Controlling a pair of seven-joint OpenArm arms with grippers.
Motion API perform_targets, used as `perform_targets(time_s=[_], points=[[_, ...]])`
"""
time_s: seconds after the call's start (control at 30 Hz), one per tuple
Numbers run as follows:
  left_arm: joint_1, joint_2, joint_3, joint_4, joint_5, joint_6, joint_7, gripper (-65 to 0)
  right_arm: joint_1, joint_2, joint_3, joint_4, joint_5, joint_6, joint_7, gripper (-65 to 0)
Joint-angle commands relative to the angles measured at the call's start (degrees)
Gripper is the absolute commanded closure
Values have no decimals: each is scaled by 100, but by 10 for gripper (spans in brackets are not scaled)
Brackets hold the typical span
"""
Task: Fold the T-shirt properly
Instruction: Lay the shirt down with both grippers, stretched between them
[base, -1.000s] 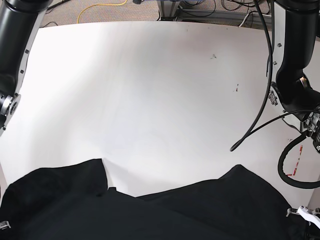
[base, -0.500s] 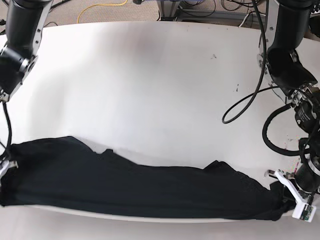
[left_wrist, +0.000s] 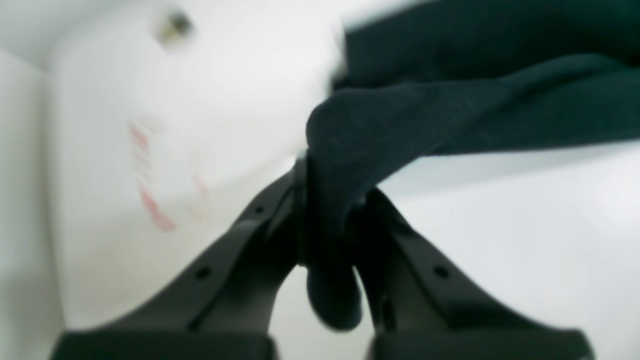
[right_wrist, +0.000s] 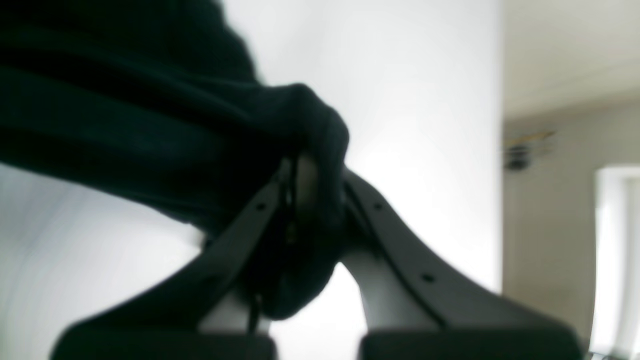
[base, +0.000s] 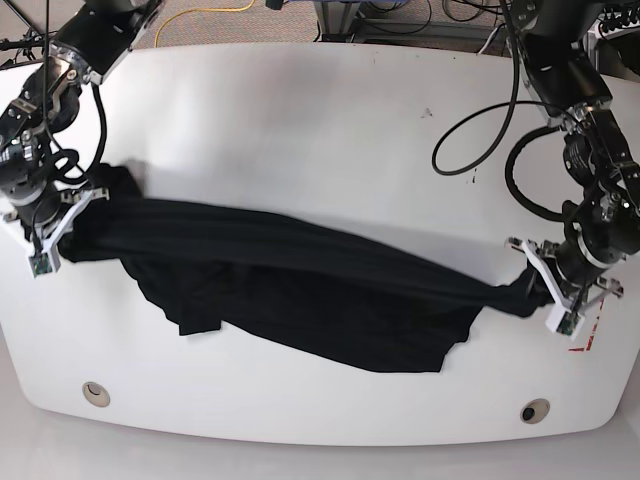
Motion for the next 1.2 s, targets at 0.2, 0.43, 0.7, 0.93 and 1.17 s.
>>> perform_targets(time_s=[0.2, 0.43, 0.7, 0.93, 1.17], points=[[965, -317, -92, 177, 4, 20, -159, 0, -1059, -541, 161, 113, 13, -12, 494, 0], [1475, -590, -75, 142, 30, 20, -159, 0, -1701, -822, 161, 113, 13, -12, 503, 0], [1660, -713, -66, -17, 30, 20, -159, 0, -2176, -1051, 134, 95, 4, -12, 609, 0], [1818, -722, -66, -104, 39, 20, -159, 0, -2606, -1200, 126, 87, 4, -12, 934, 0], [2056, -722, -75, -201, 39, 20, -159, 0, -2905, -1271, 117, 69, 13, -12, 1004, 0]])
